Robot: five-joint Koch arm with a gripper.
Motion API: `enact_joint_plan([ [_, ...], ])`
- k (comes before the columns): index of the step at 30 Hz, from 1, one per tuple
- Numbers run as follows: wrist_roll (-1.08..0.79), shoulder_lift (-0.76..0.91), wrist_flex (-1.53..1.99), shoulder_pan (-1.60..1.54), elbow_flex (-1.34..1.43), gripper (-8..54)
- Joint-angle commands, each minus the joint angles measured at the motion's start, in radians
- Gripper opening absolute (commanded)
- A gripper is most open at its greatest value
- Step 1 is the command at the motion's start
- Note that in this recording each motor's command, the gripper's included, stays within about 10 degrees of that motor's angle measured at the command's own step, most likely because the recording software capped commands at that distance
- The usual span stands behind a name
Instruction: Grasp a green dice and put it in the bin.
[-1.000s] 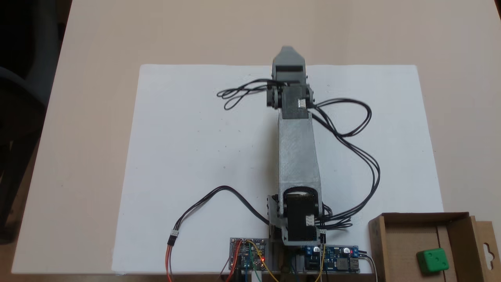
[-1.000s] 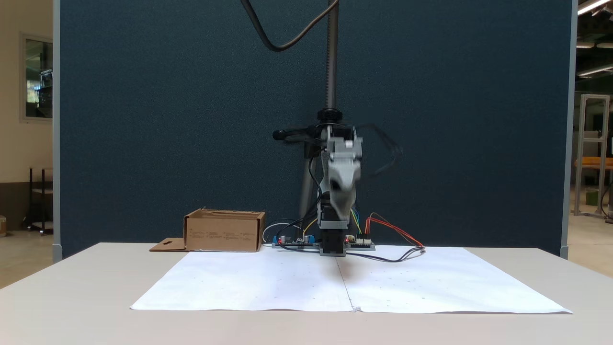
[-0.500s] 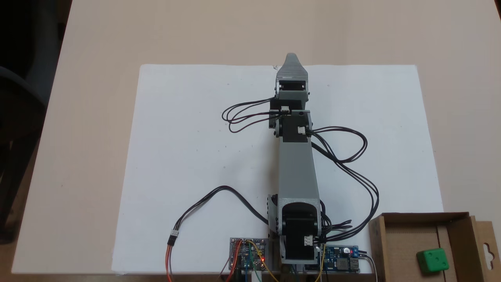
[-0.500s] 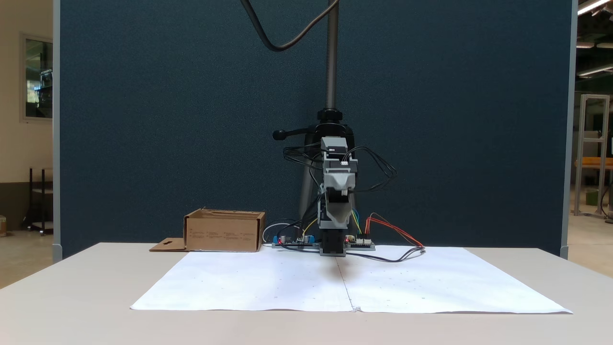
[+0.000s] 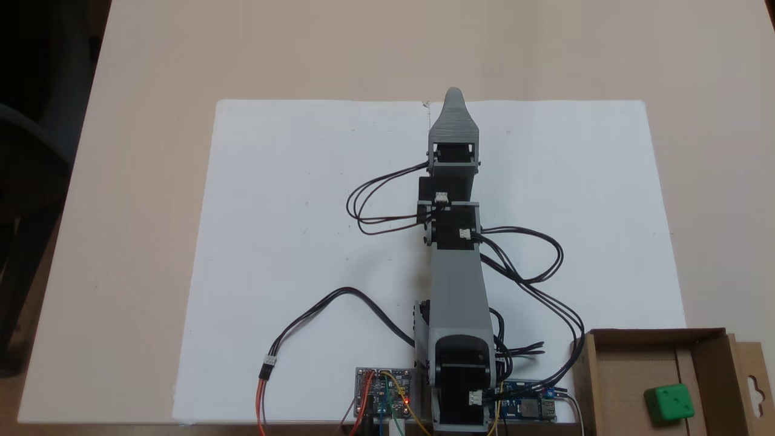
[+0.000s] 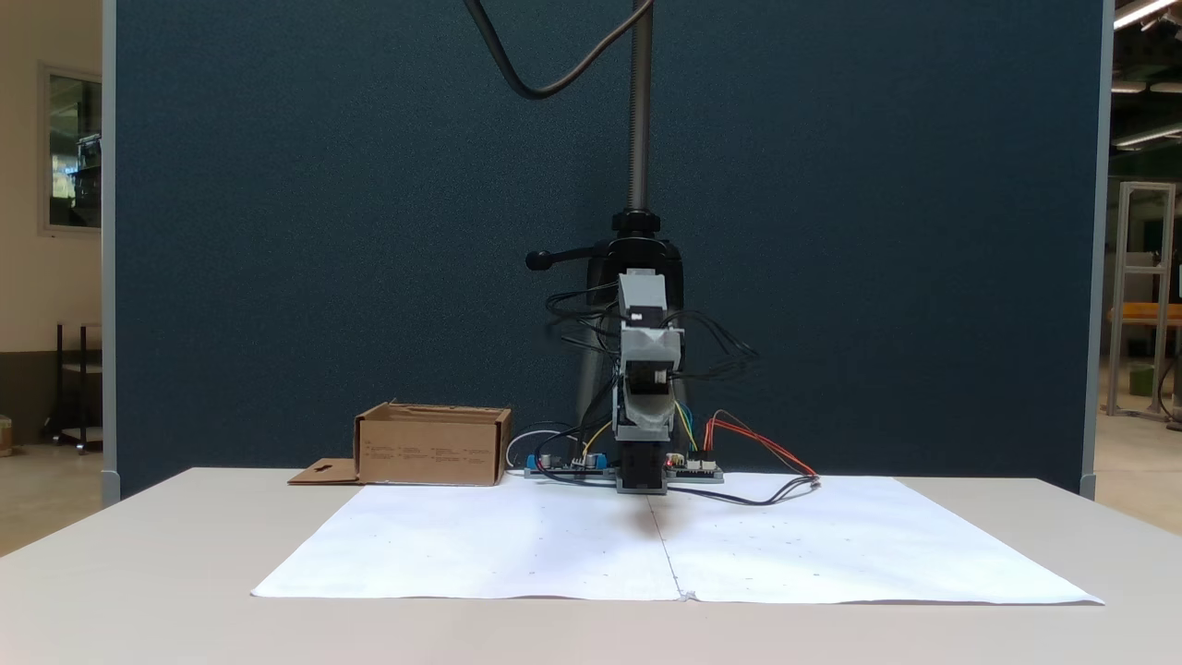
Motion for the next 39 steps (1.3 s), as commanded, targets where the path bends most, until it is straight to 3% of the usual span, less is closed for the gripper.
enact_joint_plan([
  [1,-0.084,0.052,-0.168,0.015,-0.003,43.2],
  [16,-0.089,0.198,-0.538,0.017,0.331,43.5],
  [31,-0.094,0.216,-0.905,0.038,0.756,43.3],
  [39,-0.118,0.215,-1.155,0.061,0.757,45.4],
])
